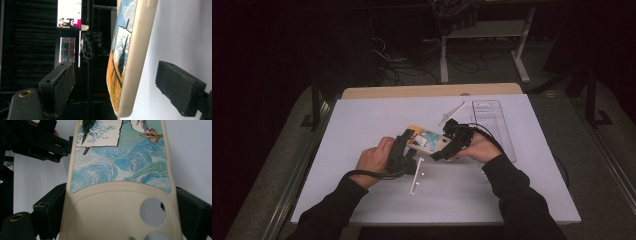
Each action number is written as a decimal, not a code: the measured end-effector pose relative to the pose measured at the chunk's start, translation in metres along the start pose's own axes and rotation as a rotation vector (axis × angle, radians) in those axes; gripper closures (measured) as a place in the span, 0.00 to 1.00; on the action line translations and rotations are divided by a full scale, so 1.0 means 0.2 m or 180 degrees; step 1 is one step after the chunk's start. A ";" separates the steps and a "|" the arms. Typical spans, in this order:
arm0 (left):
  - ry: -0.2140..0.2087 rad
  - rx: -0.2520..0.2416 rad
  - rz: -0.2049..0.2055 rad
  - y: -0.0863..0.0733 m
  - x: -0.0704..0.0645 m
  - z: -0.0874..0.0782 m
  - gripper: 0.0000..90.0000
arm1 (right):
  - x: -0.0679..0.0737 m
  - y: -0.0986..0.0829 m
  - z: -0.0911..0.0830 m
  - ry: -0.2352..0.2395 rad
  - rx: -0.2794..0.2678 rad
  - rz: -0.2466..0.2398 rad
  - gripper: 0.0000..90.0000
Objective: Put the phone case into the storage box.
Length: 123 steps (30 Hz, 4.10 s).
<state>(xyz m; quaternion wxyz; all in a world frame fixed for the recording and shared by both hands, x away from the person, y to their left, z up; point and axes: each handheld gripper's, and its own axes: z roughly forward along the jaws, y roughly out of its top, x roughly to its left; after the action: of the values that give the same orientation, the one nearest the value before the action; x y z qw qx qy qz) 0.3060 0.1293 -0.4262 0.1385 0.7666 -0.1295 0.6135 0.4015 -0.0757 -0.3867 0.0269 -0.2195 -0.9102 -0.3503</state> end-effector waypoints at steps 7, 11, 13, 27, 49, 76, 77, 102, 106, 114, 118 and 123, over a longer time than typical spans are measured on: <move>0.0094 -0.0050 0.0125 0.01 -0.02 0.00 0.25 | 0.00 0.00 0.01 0.0006 0.0007 0.0000 0.11; 0.0098 -0.0077 0.0166 0.01 -0.03 0.00 0.30 | 0.01 0.01 0.01 0.0004 0.0005 -0.0011 0.11; 0.0097 -0.0075 0.0176 0.01 -0.03 0.00 0.33 | 0.01 0.01 0.01 0.0013 -0.0001 0.0004 0.11; 0.0043 -0.0136 0.0303 0.02 -0.05 0.00 0.52 | 0.01 0.01 0.01 0.0027 0.0000 -0.0019 0.11; 0.0083 -0.0128 0.0525 0.03 -0.06 0.00 0.71 | 0.02 0.01 0.01 0.0040 -0.0016 -0.0046 0.11; 0.0066 -0.0131 0.0607 0.04 -0.05 -0.03 0.88 | 0.03 0.02 0.04 0.0123 0.0003 -0.0068 0.09; 0.0070 -0.0134 0.0616 0.04 -0.05 -0.03 0.88 | 0.03 0.02 0.04 0.0132 0.0004 -0.0065 0.09; 0.0046 0.0064 0.0506 -0.04 -0.04 -0.03 0.88 | 0.04 0.00 -0.05 0.0057 -0.0176 -0.0142 0.00; 0.0033 0.0108 0.0498 -0.07 -0.04 -0.03 0.88 | 0.03 -0.02 -0.07 0.0041 -0.0189 -0.0179 0.00; 0.0013 0.0183 0.0433 -0.11 -0.04 -0.03 0.88 | 0.01 -0.05 -0.09 -0.0005 -0.0191 -0.0148 0.00; -0.0027 0.0280 0.0406 -0.15 -0.03 -0.03 0.88 | 0.01 -0.06 -0.10 -0.0020 -0.0180 -0.0165 0.00; -0.0016 0.0334 0.0362 -0.19 -0.02 -0.03 0.88 | 0.00 -0.07 -0.11 -0.0057 -0.0137 -0.0122 0.00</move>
<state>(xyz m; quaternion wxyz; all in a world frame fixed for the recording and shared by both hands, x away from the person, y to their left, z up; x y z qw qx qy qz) 0.3138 0.1672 -0.4317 0.0626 0.7657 -0.1409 0.6244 0.3932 -0.0985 -0.3795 0.0073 -0.2057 -0.9067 -0.3682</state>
